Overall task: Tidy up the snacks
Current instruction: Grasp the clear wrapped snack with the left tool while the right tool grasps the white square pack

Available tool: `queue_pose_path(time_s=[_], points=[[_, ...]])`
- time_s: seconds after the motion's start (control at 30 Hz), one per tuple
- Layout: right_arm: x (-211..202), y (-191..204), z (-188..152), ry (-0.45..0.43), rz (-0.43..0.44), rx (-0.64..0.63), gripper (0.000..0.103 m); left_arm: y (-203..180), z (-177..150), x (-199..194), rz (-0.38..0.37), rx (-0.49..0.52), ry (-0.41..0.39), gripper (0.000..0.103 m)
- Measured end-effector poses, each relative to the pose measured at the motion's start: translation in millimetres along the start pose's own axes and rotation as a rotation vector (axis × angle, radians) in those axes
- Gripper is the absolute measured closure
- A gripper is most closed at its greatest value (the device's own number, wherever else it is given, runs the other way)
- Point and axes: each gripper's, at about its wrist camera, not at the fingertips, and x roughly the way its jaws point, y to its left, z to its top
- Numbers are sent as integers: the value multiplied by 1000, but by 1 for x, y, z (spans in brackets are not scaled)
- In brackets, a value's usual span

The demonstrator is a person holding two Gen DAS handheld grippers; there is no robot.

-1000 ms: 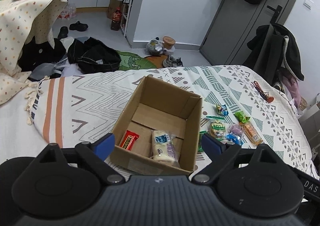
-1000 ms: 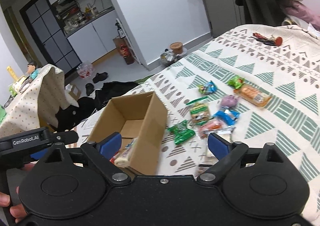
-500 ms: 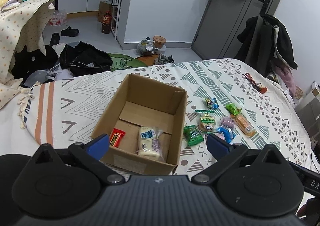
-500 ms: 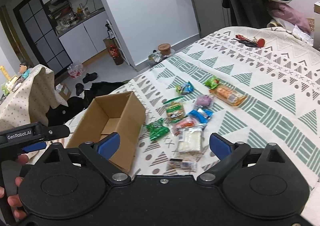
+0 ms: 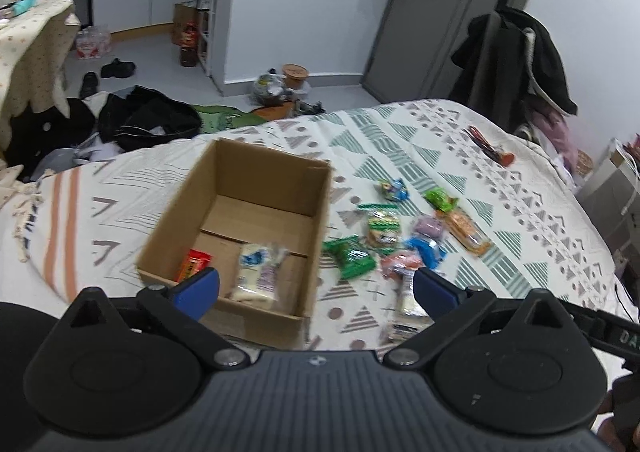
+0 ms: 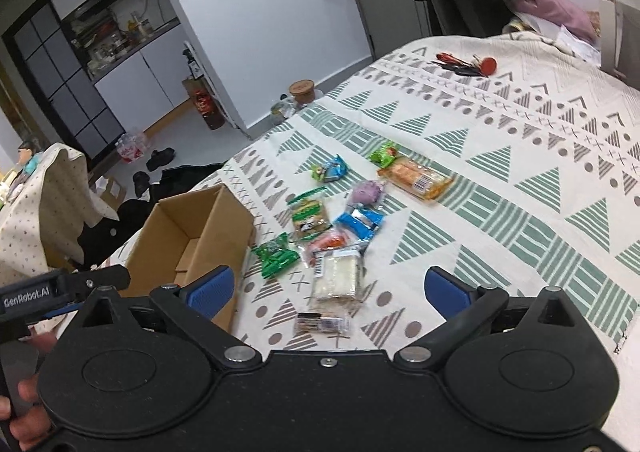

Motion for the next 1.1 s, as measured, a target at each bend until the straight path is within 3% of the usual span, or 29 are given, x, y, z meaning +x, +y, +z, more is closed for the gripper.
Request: queue_pose_path(time_s=[0.4, 0.57, 0.77, 1.1], points=[[28, -17, 7, 64, 19, 48, 8, -29, -19, 31, -115, 5, 41, 4], [40, -22, 5, 101, 23, 96, 16, -38, -29, 57, -129, -15, 100, 14], [48, -22, 0, 121, 25, 99, 17, -49, -42, 88, -146, -12, 168, 29], [64, -42, -1, 155, 18, 176, 17, -65, -55, 123, -152, 9, 237, 29]])
